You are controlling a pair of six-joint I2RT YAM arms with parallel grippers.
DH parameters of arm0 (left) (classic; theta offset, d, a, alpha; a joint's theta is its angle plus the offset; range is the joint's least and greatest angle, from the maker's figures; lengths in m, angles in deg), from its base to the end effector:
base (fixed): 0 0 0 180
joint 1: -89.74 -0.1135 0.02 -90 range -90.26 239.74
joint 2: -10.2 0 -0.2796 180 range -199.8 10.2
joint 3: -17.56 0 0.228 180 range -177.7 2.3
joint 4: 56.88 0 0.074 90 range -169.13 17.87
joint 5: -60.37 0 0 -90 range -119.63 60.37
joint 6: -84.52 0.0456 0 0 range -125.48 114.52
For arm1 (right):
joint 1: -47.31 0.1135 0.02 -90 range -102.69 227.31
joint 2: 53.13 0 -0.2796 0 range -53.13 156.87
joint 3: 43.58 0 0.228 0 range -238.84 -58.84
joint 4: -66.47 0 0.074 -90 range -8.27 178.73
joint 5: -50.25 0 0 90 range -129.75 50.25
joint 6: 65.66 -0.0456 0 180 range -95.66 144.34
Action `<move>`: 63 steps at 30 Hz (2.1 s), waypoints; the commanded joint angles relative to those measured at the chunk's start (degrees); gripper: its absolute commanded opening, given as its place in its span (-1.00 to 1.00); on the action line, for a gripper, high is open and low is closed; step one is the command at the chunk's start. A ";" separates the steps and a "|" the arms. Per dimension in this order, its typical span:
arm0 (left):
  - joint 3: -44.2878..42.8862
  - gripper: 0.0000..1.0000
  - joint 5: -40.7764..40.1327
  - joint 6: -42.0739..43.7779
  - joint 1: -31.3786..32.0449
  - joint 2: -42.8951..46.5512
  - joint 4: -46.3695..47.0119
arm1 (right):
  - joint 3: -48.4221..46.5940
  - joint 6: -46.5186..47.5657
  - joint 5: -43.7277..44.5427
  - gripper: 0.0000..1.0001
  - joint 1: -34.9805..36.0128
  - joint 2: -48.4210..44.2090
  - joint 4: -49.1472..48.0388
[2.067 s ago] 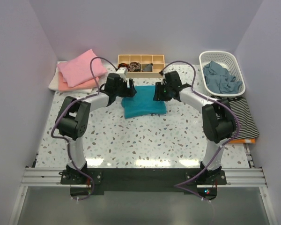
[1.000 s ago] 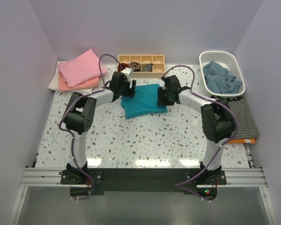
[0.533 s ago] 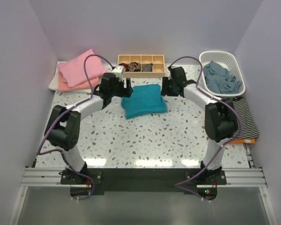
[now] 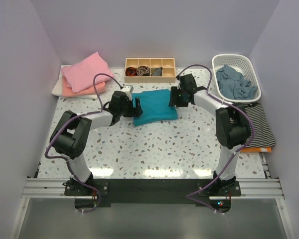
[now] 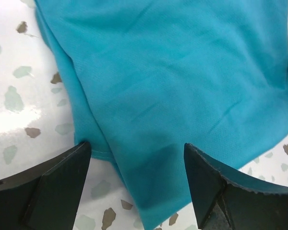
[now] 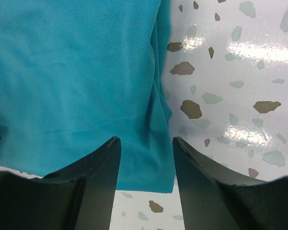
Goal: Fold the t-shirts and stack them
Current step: Neatly place the folded tshirt to the corner
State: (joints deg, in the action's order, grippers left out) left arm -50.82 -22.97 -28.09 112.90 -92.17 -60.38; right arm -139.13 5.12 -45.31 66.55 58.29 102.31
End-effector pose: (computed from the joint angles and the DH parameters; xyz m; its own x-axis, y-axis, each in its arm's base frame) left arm 0.3322 -0.1479 0.1865 -0.6993 -0.1162 -0.7053 0.2236 0.9016 -0.3702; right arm 0.3907 0.1411 0.2177 -0.8264 0.0586 -0.5601 -0.1193 0.9538 0.2758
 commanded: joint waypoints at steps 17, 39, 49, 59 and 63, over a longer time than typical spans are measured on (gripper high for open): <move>-6.38 0.73 4.14 -5.68 -0.13 -10.03 11.18 | -5.76 1.21 -11.04 0.10 -1.31 7.41 -2.64; -10.51 -1.00 19.01 -15.18 -0.39 -22.26 23.85 | 1.45 -0.82 -21.60 0.10 -1.23 6.62 -6.69; -23.31 -1.00 9.88 5.70 -1.80 -9.54 -3.17 | 5.93 -0.90 -0.51 0.12 -1.14 -5.23 -1.95; -37.48 -1.00 -1.99 20.05 -3.55 -3.63 -21.32 | 8.31 0.15 2.05 0.13 -1.14 -11.57 -1.42; -43.71 -1.00 -3.75 24.00 -8.72 -4.42 -25.36 | 8.66 0.06 0.99 0.12 -1.14 -11.05 -1.86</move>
State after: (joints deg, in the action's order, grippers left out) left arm -88.37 -22.21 -11.44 109.33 -97.67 -79.47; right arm -131.26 4.49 -44.98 65.28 47.56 100.67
